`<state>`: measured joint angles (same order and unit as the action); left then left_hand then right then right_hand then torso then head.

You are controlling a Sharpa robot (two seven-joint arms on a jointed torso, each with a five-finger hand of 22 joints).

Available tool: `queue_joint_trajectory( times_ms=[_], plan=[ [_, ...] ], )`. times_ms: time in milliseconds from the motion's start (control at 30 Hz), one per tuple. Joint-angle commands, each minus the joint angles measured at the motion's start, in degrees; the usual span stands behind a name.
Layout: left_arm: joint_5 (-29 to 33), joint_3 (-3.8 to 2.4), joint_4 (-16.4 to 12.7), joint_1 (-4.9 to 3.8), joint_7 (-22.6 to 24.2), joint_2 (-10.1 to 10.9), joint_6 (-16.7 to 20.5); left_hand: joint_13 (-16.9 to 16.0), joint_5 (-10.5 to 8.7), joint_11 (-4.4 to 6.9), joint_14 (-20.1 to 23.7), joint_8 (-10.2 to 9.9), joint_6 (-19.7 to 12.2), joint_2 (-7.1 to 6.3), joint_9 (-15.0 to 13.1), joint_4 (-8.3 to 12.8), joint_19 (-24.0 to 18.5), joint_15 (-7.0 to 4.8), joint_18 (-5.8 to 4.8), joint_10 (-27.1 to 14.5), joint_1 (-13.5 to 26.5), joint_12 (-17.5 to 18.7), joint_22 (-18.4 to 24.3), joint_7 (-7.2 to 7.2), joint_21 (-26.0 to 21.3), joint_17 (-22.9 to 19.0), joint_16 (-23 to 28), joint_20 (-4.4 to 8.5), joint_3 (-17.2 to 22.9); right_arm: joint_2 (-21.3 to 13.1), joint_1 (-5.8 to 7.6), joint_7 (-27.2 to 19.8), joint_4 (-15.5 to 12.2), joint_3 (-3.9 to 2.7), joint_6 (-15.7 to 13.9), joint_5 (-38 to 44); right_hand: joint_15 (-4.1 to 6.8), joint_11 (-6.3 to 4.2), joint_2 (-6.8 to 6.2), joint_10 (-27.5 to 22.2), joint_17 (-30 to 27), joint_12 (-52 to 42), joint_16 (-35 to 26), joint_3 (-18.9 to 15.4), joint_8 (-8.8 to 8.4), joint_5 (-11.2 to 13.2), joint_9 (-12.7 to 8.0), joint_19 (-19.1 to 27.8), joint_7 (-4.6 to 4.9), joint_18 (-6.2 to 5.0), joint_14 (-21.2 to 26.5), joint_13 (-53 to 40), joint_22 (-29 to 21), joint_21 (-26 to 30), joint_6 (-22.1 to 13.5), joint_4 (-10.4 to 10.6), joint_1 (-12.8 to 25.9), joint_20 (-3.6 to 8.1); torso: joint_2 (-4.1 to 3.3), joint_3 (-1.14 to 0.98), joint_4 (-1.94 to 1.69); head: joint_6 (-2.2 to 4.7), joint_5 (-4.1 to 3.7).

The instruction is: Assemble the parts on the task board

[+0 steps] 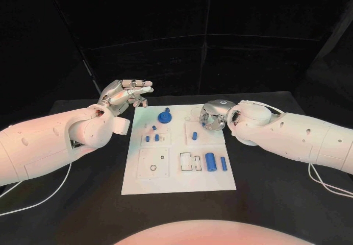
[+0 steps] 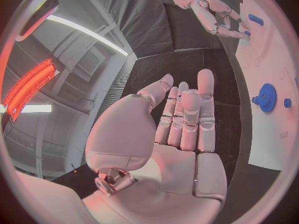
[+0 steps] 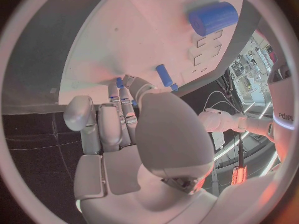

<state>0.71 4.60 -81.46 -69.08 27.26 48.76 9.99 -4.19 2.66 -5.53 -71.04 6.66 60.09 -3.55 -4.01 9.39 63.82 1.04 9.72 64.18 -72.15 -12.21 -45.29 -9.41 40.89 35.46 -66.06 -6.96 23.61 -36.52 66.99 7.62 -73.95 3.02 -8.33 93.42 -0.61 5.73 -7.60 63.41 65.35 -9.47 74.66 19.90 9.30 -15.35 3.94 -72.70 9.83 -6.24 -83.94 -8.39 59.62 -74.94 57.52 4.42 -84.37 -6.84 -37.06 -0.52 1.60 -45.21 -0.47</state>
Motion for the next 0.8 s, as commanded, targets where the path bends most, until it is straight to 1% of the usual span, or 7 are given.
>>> queue_joint_trajectory(
  times_ms=[33,200,267,367,567,700,800],
  plan=[
    [0.4,-0.04,0.0,-0.08,0.1,-0.1,-0.8,0.1,0.30,-0.15,0.3,0.3,0.1,0.31,0.1,0.0,-0.4,0.02,0.80,-0.4,0.1,-0.3,0.1,-0.14,-0.3,-0.2,0.4,-0.03,-0.3,0.2,-0.02,0.4,0.3,-0.02,1.5,0.5,-0.09,-0.11,0.56,0.6,-0.1,0.6,0.2,0.9,0.04,0.8,0.0,-0.5,-0.04,0.08,-1.5,0.3,0.1,-0.3,0.4,-0.2,-0.2,0.07,-0.01,-0.01,0.01,-0.09,-0.02],
    [0.4,-0.04,0.1,-0.08,-0.2,-0.1,-0.9,0.1,0.31,-0.16,0.4,0.3,0.0,0.35,0.1,0.0,-0.4,0.03,0.80,-0.5,0.0,-0.4,0.2,-0.15,-0.4,-0.3,0.5,-0.04,-0.3,0.6,-0.27,0.6,0.7,-0.02,2.0,0.5,-0.09,-0.10,0.51,0.7,-0.1,0.8,0.2,1.3,-0.02,1.1,0.0,-0.5,-0.02,0.09,-1.5,0.5,0.2,-0.4,0.4,-0.3,0.0,0.08,-0.03,0.04,-0.02,-0.18,-0.06],
    [0.4,-0.04,0.2,-0.08,-0.3,-0.1,-0.9,0.1,0.31,-0.16,0.4,0.3,0.0,0.35,0.1,0.0,-0.4,0.03,0.80,-0.5,0.0,-0.4,0.2,-0.15,-0.4,-0.3,0.5,-0.04,-0.3,0.8,-0.39,0.7,0.7,-0.02,2.0,0.5,-0.08,-0.10,0.57,0.9,-0.2,0.9,0.2,1.6,-0.05,1.2,0.0,-0.6,-0.04,0.11,-1.5,0.6,0.3,-0.4,0.5,-0.3,0.1,0.09,-0.04,0.01,-0.01,-0.26,0.06],
    [0.4,-0.04,0.3,-0.08,-0.5,-0.2,-0.9,0.1,0.31,-0.16,0.4,0.3,0.0,0.35,0.1,0.0,-0.4,0.03,0.80,-0.5,0.0,-0.4,0.2,-0.15,-0.4,-0.3,0.5,-0.04,-0.3,0.9,-0.52,1.0,0.8,-0.02,2.0,0.8,0.06,-0.27,0.85,1.5,-0.4,1.0,0.2,2.5,0.06,1.7,0.1,-0.8,-0.20,0.17,-1.5,0.7,0.7,-0.7,0.9,-0.8,-0.2,0.18,0.00,-0.01,0.00,-0.33,0.11],
    [0.4,-0.04,0.3,-0.08,-0.7,-0.2,-0.8,0.1,0.31,-0.18,0.6,0.3,0.0,0.40,0.1,0.0,-0.4,0.04,0.80,-0.6,-0.2,-0.4,0.3,-0.18,-0.6,-0.8,0.8,-0.04,-0.4,1.1,-0.67,2.1,0.9,-0.03,1.8,1.9,0.23,-0.44,1.18,2.4,-0.6,1.2,0.1,4.4,0.12,2.9,0.1,-1.2,-0.33,0.32,-1.5,1.0,1.5,-1.2,1.5,-1.7,-0.5,0.35,-0.01,0.03,0.01,-0.36,0.04],
    [0.4,-0.04,0.4,-0.08,-0.8,-0.3,-0.8,0.1,0.31,-0.18,0.6,0.3,0.0,0.40,0.1,0.0,-0.4,0.04,0.80,-0.6,-0.2,-0.4,0.3,-0.18,-0.6,-0.8,0.8,-0.04,-0.4,1.1,-0.79,3.0,0.8,-0.03,0.9,2.9,0.68,-0.97,1.96,4.4,-2.5,0.9,-0.9,6.4,0.60,4.7,0.3,-2.2,-0.85,0.61,-1.2,0.9,3.2,-2.1,3.0,-2.8,-0.8,0.67,0.02,0.02,0.03,-0.40,0.06],
    [0.4,-0.04,0.4,-0.08,-0.8,-0.3,-0.8,0.1,0.31,-0.18,0.6,0.3,0.0,0.43,0.1,0.1,-0.4,0.04,0.80,-0.6,-0.2,-0.4,0.3,-0.19,-0.6,-0.9,0.8,-0.04,-0.4,1.1,-0.86,3.4,0.7,-0.03,-0.1,3.4,1.02,-1.38,2.32,5.7,-2.8,0.7,-0.9,7.7,0.94,5.1,0.4,-2.9,-1.22,0.85,-1.3,0.8,4.4,-2.9,4.1,-3.6,-0.9,1.00,0.03,0.01,0.03,-0.41,0.03]
  ],
)
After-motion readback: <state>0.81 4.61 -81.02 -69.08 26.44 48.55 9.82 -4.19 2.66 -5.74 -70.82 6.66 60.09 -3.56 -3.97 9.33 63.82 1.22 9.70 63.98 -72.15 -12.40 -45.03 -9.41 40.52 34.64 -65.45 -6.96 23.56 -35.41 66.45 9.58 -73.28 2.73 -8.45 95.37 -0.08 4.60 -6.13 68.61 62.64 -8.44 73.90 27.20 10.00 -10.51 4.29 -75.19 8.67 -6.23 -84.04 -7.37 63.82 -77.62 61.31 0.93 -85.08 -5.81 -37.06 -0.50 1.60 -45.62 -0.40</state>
